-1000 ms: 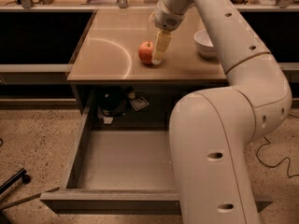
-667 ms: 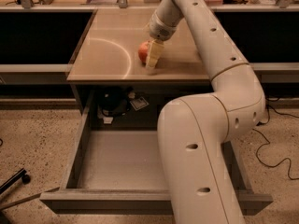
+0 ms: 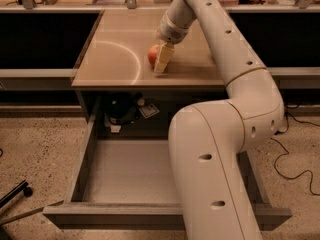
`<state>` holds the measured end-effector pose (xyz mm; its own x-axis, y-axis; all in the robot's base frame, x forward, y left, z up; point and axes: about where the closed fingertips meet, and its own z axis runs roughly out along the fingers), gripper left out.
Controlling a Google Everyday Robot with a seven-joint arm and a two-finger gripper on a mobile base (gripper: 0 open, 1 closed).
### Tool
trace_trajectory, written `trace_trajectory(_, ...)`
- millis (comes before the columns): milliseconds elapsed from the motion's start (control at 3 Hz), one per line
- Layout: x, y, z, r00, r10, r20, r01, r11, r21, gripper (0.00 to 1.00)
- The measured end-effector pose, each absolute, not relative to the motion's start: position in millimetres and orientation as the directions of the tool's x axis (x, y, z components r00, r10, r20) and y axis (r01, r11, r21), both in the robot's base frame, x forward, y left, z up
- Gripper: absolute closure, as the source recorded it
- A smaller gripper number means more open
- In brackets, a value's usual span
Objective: Place apple into top drawer
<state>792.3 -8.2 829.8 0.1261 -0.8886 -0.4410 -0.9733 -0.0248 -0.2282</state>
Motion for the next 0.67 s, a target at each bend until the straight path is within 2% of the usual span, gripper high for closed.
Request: trace_trajectory(667, 792.3, -8.2, 829.7, 0.126, -0.889, -0.441, -0.973, -0.025, -0.228, 0.65)
